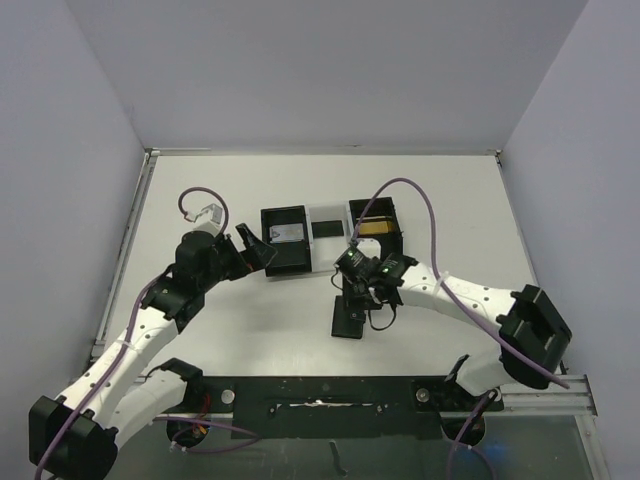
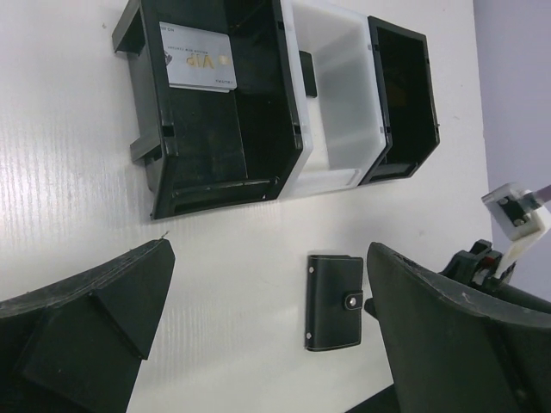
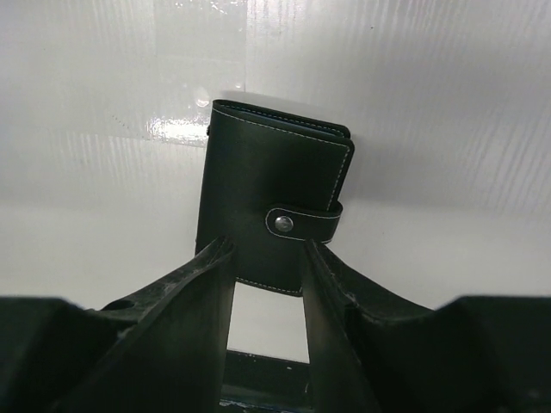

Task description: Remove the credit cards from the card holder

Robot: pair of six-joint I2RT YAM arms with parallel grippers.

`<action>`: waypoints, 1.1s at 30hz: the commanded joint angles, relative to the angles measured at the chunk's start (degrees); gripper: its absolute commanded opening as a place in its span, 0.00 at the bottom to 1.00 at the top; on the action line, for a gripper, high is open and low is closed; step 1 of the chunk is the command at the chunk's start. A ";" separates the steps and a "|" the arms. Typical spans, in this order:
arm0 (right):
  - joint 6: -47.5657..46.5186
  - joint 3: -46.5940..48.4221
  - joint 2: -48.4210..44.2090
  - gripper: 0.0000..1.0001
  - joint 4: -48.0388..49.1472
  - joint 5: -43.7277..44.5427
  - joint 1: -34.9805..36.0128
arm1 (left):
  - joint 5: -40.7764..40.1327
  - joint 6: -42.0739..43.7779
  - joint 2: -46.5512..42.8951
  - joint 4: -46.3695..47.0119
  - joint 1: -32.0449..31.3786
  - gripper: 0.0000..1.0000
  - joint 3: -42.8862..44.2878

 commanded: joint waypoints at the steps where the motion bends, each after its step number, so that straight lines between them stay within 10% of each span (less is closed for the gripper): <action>1: 4.89 5.99 5.69 0.36 -5.22 9.70 3.40 | -0.80 -2.09 -2.21 5.10 0.64 0.96 -1.59; 20: 7.31 7.61 13.79 0.35 -7.07 9.53 6.22 | 3.58 -0.13 0.05 5.07 1.14 0.93 -0.89; 33: 4.54 -4.74 7.64 0.09 5.56 1.08 0.56 | 13.02 1.17 10.26 8.46 -4.89 0.80 -2.07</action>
